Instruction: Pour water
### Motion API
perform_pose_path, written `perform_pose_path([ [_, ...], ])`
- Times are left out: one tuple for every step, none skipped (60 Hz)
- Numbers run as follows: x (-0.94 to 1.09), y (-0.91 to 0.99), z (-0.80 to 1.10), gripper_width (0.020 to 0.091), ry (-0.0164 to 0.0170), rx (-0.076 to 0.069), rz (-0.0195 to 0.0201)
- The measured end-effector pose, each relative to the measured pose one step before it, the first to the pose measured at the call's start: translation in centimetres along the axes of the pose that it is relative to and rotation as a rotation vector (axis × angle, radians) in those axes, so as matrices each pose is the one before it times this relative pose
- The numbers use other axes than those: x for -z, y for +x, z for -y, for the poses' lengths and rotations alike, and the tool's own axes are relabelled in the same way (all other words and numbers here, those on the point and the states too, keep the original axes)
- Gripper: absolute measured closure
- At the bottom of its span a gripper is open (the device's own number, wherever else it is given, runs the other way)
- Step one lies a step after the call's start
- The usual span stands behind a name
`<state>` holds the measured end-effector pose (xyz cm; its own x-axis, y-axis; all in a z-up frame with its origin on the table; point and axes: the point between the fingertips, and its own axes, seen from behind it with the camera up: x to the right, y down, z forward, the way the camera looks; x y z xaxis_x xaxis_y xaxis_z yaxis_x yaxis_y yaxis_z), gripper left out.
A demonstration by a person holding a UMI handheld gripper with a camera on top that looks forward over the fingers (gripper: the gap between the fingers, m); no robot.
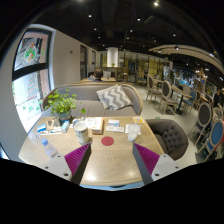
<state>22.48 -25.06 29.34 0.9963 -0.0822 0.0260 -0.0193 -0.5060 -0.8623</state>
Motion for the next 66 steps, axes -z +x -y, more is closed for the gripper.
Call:
perform_pose_path([
  [0.004,0.042,-0.101,0.025,-0.00206,0.0006,-0.00288],
  [-0.011,0.034,-0.125,0.0249,-0.00191,0.0016,-0.00297],
  [-0.028,0.051,-0.173,0.0249,-0.00166,0.0028,-0.00323],
  [-0.034,0.059,-0.209,0.025,-0.00138,0.003,-0.00411],
  [-0.052,0.092,-0.26,0.0249,-0.00095,0.0032,-0.00464],
  [-0.084,0.061,-0.262,0.0249,-0.001,0.0026,-0.00488],
  [0.214,-0.067,0.054,0.0248,-0.00344,0.0028,-0.00534],
  [-0.047,-0.004,-0.327,0.0249,-0.00175,0.0015,-0.00489],
  [-0.066,-0.066,-0.318,0.0249,-0.00233,0.0007,-0.0045],
  [-0.043,-0.062,-0.32,0.025,-0.00327,0.0004,-0.00445],
  [-0.101,-0.187,-0.144,0.0249,-0.0049,-0.0004,-0.00523],
  [0.043,0.009,-0.524,0.025,-0.00288,-0.0014,-0.00247],
  [-0.03,-0.128,-0.312,0.0251,-0.00371,-0.0017,-0.00318],
  [-0.091,-0.247,-0.146,0.0251,-0.00442,-0.0017,-0.00455],
  [0.051,-0.042,-0.494,0.0251,-0.00128,-0.0015,-0.00173],
  [-0.065,-0.311,-0.17,0.0251,-0.00362,-0.0012,-0.00358],
  [0.023,-0.216,-0.33,0.0248,-0.00054,-0.001,-0.00106],
  [0.035,-0.262,-0.349,0.025,0.00094,-0.0008,-0.00004],
  [0.053,-0.306,-0.34,0.0251,0.00117,-0.0006,-0.00073],
  [0.06,-0.313,-0.38,0.0251,0.00012,-0.0002,-0.00151],
  [-0.008,-0.34,-0.456,0.0252,-0.00164,0.0007,-0.00149],
  [0.033,-0.377,-0.497,0.025,-0.0032,0.0003,-0.00091],
  [0.029,-0.466,-0.527,0.0251,-0.00461,-0.0005,0.0006],
  [0.026,-0.522,-0.519,0.0252,-0.00528,-0.001,0.00199],
  [0.094,-0.538,-0.538,0.0255,-0.00473,-0.0025,0.00144],
  [0.024,-0.569,-0.474,0.0255,-0.0032,-0.0027,0.00344],
  [0.047,-0.634,-0.466,0.0253,-0.00337,-0.0026,0.00568],
  [0.063,-0.66,-0.501,0.0254,-0.00428,-0.0024,0.00596],
  [-0.014,-0.715,-0.504,0.0253,-0.00461,-0.0019,0.00628],
  [0.005,-0.7,-0.497,0.0254,-0.00399,-0.0012,0.00627],
  [-0.047,-0.781,-0.463,0.0251,-0.00312,-0.0005,0.00671],
  [-0.021,-0.801,-0.459,0.0253,-0.00129,0.0012,0.007],
  [-0.061,-0.779,-0.435,0.0253,-0.00054,0.0023,0.00687],
  [-0.116,-0.789,-0.435,0.0253,-0.00067,0.0029,0.00672],
  [-0.117,-0.825,-0.406,0.0251,-0.00077,0.0034,0.00684],
  [-0.166,-0.883,-0.419,0.0252,-0.00127,0.0039,0.0067],
  [-0.135,-0.873,-0.4,0.0251,-0.00187,0.0042,0.00771],
  [-0.161,-0.92,-0.36,0.0252,-0.00143,0.0042,0.00881],
  [-0.186,-0.956,-0.344,0.0251,-0.0005,0.0037,0.00941],
  [-0.244,-0.98,-0.291,0.0253,0.001,0.003,0.00982],
  [-0.266,-0.98,-0.171,0.0251,0.00202,0.0029,0.00965],
  [-0.306,-0.931,-0.206,0.0254,0.00218,0.0019,0.00858],
  [-0.331,-0.877,-0.178,0.0255,0.002,0.0016,0.00674],
  [-0.343,-0.885,-0.167,0.0251,0.00203,0.0012,0.00705],
  [-0.392,-0.901,-0.139,0.0251,0.00169,0.0008,0.00755],
  [-0.404,-0.842,-0.121,0.025,0.00139,0.0002,0.00764],
  [-0.441,-0.816,-0.102,0.0251,0.001,-0.0002,0.0061],
  [-0.447,-0.77,-0.095,0.025,0.00057,-0.0006,0.00533],
  [-0.474,-0.701,-0.07,0.0248,0.00066,-0.0007,0.0044],
  [-0.499,-0.676,-0.019,0.025,0.00123,0.0,0.00432],
  [-0.566,-0.648,0.027,0.0249,0.00239,0.0007,0.00432],
  [-0.57,-0.626,0.086,0.0247,0.00336,-0.0001,0.0037],
  [-0.567,-0.534,0.139,0.0247,0.0041,-0.0008,0.0027],
  [-0.595,-0.479,0.123,0.0248,0.0051,-0.0021,0.00198],
  [-0.624,-0.447,0.165,0.0248,0.00526,-0.0029,0.00103],
  [-0.622,-0.394,0.147,0.0247,0.00508,-0.0042,0.00062],
  [-0.647,-0.347,0.154,0.0249,0.0051,-0.0049,0.00025],
  [-0.557,-0.364,0.219,0.0249,0.00587,-0.0055,0.00045],
  [-0.561,-0.241,0.163,0.0248,0.00668,-0.0057,-0.00032],
  [-0.648,-0.229,0.18,0.0249,0.00612,-0.0059,-0.00082],
  [-0.641,-0.203,0.134,0.0248,0.00522,-0.0058,-0.00158],
  [-0.732,-0.105,0.096,0.0248,0.00486,-0.0053,-0.00218],
  [-0.678,-0.143,0.12,0.0247,0.00444,-0.005,-0.0029],
  [-0.555,-0.144,0.123,0.0246,0.00366,-0.0043,-0.00368],
  [-0.955,0.089,-0.025,0.025,0.00553,-0.0037,-0.00196],
  [-0.408,-0.163,0.113,0.0247,0.0048,-0.0031,-0.00376],
])
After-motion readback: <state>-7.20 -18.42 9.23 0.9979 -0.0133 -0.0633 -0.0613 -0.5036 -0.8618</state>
